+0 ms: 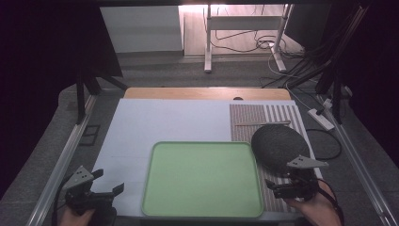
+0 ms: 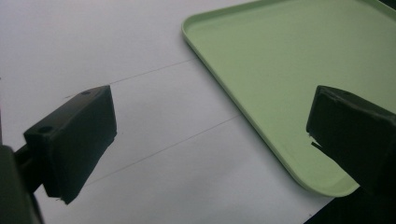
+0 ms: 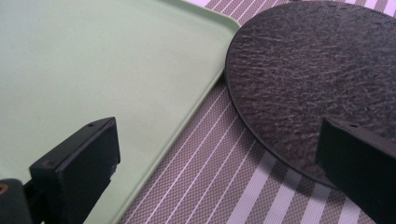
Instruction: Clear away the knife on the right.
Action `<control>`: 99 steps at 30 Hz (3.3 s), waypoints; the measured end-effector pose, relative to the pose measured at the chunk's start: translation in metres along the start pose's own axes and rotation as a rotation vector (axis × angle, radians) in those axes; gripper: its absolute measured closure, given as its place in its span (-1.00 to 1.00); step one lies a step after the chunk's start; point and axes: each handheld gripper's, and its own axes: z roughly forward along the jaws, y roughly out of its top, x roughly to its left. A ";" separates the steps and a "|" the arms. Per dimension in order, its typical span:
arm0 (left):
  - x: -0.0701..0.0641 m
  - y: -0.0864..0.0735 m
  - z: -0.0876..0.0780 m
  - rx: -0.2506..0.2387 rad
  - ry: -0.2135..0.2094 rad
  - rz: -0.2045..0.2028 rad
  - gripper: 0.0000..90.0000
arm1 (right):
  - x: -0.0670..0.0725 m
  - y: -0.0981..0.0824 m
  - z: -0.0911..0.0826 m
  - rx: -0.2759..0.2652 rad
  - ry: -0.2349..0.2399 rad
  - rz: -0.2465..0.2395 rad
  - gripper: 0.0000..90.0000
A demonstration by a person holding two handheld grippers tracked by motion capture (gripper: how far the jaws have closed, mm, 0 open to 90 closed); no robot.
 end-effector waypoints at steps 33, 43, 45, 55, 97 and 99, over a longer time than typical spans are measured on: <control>0.000 0.001 0.001 0.003 -0.003 -0.001 -0.94 | -0.038 0.047 0.062 0.091 -0.008 -0.040 -0.89; 0.001 0.001 0.001 0.005 -0.005 0.001 -0.94 | -0.054 0.063 0.084 0.137 -0.005 -0.060 -0.54; 0.001 0.001 0.001 0.005 -0.006 0.002 -0.94 | -0.057 0.067 0.089 0.147 0.002 -0.068 -0.42; 0.001 0.001 0.002 0.005 -0.008 0.005 -0.94 | -0.066 0.097 0.113 0.160 0.053 -0.073 0.30; 0.002 0.002 0.003 0.009 -0.013 -0.007 -0.93 | -0.153 0.152 0.223 0.226 -0.012 0.012 1.00; 0.002 0.002 0.003 0.009 -0.013 -0.007 -0.93 | -0.154 0.152 0.224 0.219 -0.010 0.019 1.00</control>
